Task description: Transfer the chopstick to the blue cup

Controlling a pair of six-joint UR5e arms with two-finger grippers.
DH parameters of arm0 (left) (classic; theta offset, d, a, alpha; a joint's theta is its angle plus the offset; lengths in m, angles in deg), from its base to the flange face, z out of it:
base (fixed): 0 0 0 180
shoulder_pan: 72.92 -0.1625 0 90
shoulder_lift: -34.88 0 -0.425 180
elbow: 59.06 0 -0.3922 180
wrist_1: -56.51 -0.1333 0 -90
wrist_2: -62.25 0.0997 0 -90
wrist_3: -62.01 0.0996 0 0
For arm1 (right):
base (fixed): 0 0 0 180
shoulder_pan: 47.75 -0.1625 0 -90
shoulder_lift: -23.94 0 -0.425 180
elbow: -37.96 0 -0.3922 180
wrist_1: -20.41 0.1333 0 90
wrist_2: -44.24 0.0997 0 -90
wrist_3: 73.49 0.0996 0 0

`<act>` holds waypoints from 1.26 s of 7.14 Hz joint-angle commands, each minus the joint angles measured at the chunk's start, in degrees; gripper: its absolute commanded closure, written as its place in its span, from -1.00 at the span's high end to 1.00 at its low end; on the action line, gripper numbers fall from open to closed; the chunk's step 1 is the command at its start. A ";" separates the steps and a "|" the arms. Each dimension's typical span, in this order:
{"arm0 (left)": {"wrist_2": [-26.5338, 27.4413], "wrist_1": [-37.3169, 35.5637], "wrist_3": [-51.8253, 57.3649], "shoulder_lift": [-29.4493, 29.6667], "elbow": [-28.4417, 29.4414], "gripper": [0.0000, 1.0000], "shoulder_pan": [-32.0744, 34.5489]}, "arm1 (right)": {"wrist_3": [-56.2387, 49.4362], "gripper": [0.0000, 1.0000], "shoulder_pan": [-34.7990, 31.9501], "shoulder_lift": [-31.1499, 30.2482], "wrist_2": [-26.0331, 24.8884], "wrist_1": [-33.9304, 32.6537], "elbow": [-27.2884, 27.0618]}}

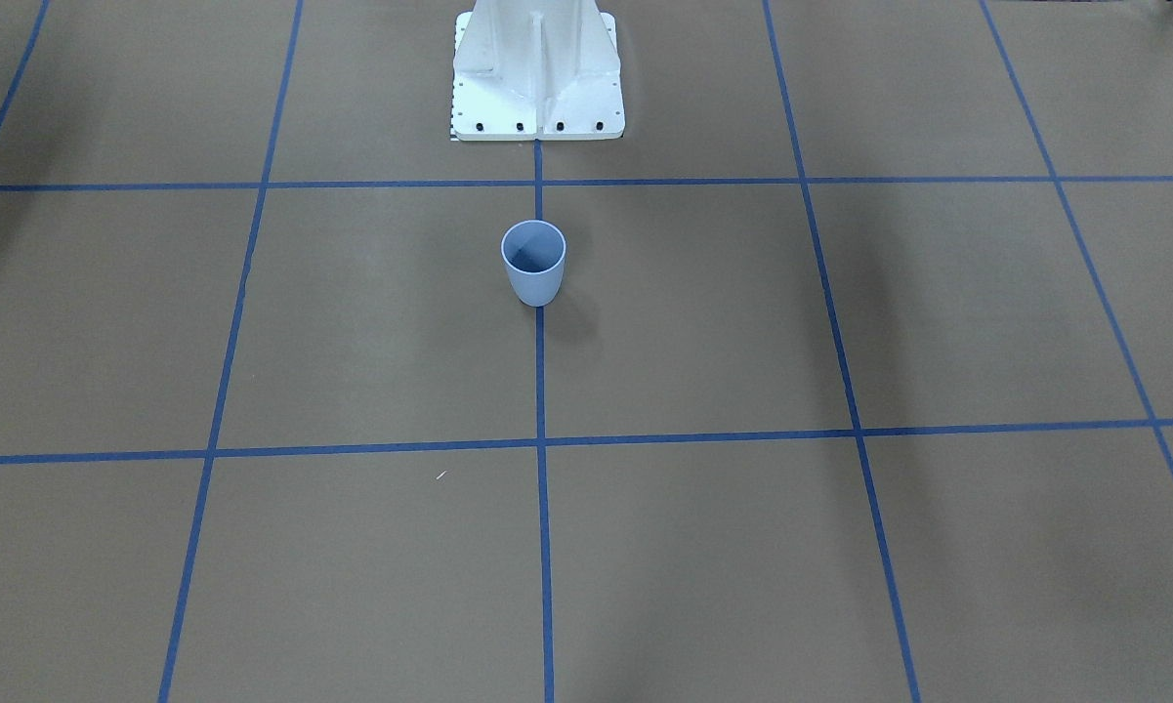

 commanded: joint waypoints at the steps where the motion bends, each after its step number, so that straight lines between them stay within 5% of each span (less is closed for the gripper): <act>1: -0.14 1.15 0.39 -1.99 -0.54 0.97 0.30 | 11.53 0.85 2.43 1.32 -3.34 3.45 2.55; 3: -0.14 3.26 0.13 -2.61 -0.63 0.97 0.21 | 16.39 0.84 5.86 2.19 -6.83 11.05 8.66; 6: -0.14 3.35 0.22 -2.78 -1.24 0.97 0.21 | 16.76 0.75 6.57 2.55 -8.79 12.95 11.61; 8: -0.14 3.35 0.22 -2.78 -1.24 0.97 0.21 | 16.59 0.04 6.75 2.64 -9.93 13.90 12.22; 9: -0.14 3.35 0.22 -2.78 -1.33 0.97 0.21 | 16.68 0.04 6.84 4.64 -10.55 14.00 14.05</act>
